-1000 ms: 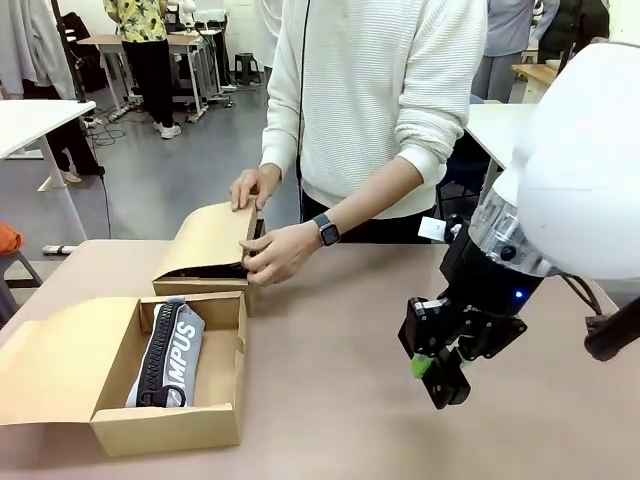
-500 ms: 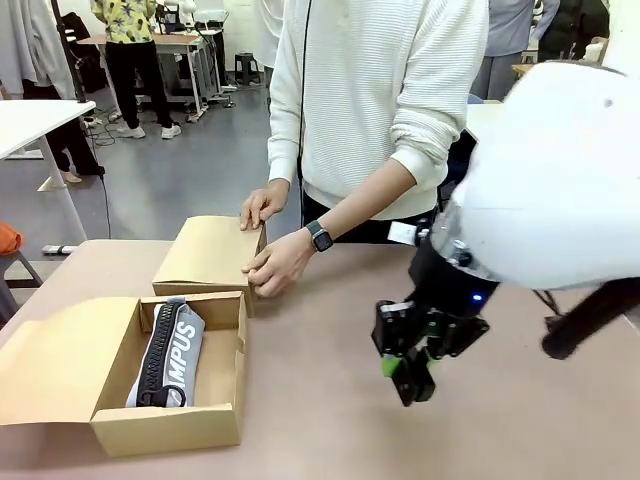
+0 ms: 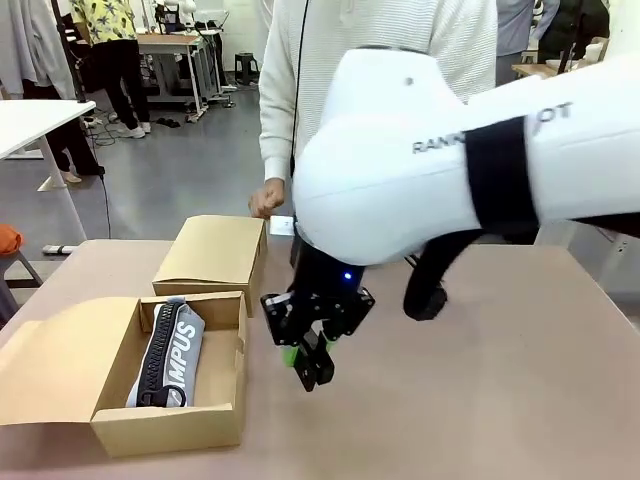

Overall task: Place items inside the box.
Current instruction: Pick up a Pencil pouch or Stapler and place it inside the Mailer Box closest to the robot.

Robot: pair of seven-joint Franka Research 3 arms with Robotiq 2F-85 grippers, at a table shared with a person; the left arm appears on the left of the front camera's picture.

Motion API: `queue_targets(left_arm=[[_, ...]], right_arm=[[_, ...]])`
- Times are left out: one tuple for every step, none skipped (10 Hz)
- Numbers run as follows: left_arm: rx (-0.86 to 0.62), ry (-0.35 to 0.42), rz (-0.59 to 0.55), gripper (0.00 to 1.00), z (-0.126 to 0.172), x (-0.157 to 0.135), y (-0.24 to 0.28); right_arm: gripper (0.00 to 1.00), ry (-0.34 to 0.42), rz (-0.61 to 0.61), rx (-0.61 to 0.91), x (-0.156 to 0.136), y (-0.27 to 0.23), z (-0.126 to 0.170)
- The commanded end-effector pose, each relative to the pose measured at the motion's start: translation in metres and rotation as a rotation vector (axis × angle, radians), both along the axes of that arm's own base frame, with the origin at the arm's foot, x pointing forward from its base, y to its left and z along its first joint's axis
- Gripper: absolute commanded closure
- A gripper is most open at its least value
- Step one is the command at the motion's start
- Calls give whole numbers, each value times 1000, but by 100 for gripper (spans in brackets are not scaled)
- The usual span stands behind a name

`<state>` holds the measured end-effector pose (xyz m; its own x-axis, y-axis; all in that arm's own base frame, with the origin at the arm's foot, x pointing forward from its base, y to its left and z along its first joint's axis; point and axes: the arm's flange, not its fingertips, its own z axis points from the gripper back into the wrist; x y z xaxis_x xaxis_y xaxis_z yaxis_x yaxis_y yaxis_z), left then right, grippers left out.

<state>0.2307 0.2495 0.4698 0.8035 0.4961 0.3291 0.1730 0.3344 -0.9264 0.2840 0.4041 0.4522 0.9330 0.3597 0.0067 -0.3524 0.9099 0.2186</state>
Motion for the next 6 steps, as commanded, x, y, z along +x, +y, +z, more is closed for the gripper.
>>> queue_targets(left_arm=[[-7, -26, -3, 0, 3, 0, 0], [-7, -26, -3, 0, 3, 0, 0], [-7, -26, -3, 0, 3, 0, 0], [-7, -26, -3, 0, 3, 0, 0], [-7, -26, -3, 0, 3, 0, 0], [-7, -26, -3, 0, 3, 0, 0]], right_arm=[[59, -13, -71, -5, 2, -25, 6], [59, -10, -126, 19, -5, -51, 6], [59, -22, -185, 38, -13, -76, 6], [59, -46, -230, 64, -18, -89, 8], [59, -71, -235, 87, -18, -88, 9], [59, -109, -199, 115, -16, -70, 10]])
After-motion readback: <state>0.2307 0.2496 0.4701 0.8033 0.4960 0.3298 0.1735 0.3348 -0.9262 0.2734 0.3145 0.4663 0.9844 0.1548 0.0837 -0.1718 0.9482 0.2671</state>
